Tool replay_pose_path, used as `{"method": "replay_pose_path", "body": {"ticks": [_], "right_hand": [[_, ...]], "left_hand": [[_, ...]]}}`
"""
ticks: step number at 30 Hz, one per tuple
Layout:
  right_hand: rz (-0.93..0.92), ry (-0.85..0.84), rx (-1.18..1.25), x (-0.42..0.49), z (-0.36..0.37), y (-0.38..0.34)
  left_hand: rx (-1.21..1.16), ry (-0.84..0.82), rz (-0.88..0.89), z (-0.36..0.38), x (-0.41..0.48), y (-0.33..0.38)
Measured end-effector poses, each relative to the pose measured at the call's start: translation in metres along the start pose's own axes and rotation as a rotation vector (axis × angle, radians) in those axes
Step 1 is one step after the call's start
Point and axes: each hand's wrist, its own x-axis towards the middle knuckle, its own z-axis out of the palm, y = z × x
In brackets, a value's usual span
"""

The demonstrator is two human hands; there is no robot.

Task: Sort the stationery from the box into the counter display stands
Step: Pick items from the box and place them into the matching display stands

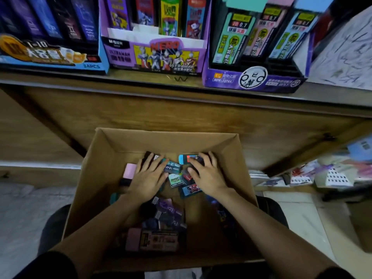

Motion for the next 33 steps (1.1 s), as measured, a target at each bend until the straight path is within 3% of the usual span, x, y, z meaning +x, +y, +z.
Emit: {"method": "replay_pose_path", "body": {"ticks": [7,10,12,14,15,17,19,21,24,27,30,33], "right_hand": [[-0.340,-0.088,-0.020,-0.031,0.002,0.006],[-0.430,-0.175,0.010,-0.043,0.004,-0.001],[-0.409,-0.149,0.134,-0.051,0.000,-0.006],[-0.269,0.024,0.271,-0.056,-0.004,-0.009],[-0.130,0.137,0.315,-0.059,-0.005,-0.011],[0.217,0.267,0.388,-0.064,-0.007,-0.016],[0.470,0.180,0.392,-0.066,-0.005,-0.024],[0.536,0.104,0.374,-0.063,0.001,-0.031],[0.506,0.101,0.385,-0.053,0.007,-0.040],[0.432,0.077,0.363,-0.048,0.012,-0.046],[0.397,0.070,0.380,-0.049,0.013,-0.044],[0.448,0.107,0.501,-0.052,0.012,-0.042]], "left_hand": [[0.087,-0.076,0.315,0.000,-0.029,-0.019],[-0.008,-0.083,0.298,0.001,-0.045,-0.019],[-0.133,0.024,0.218,-0.002,-0.056,-0.015],[-0.257,0.249,0.024,-0.008,-0.063,-0.011],[-0.311,0.337,-0.154,-0.011,-0.064,-0.008],[-0.479,0.359,-0.562,-0.018,-0.061,-0.002],[-0.693,0.288,-0.887,-0.023,-0.055,0.006],[-0.784,0.287,-1.013,-0.024,-0.048,0.011],[-0.602,0.272,-0.958,-0.019,-0.039,0.019],[-0.421,0.267,-0.748,-0.009,-0.036,0.027],[-0.423,0.285,-0.519,-0.001,-0.035,0.026],[-0.385,0.266,-0.481,0.003,-0.041,0.018]]}}
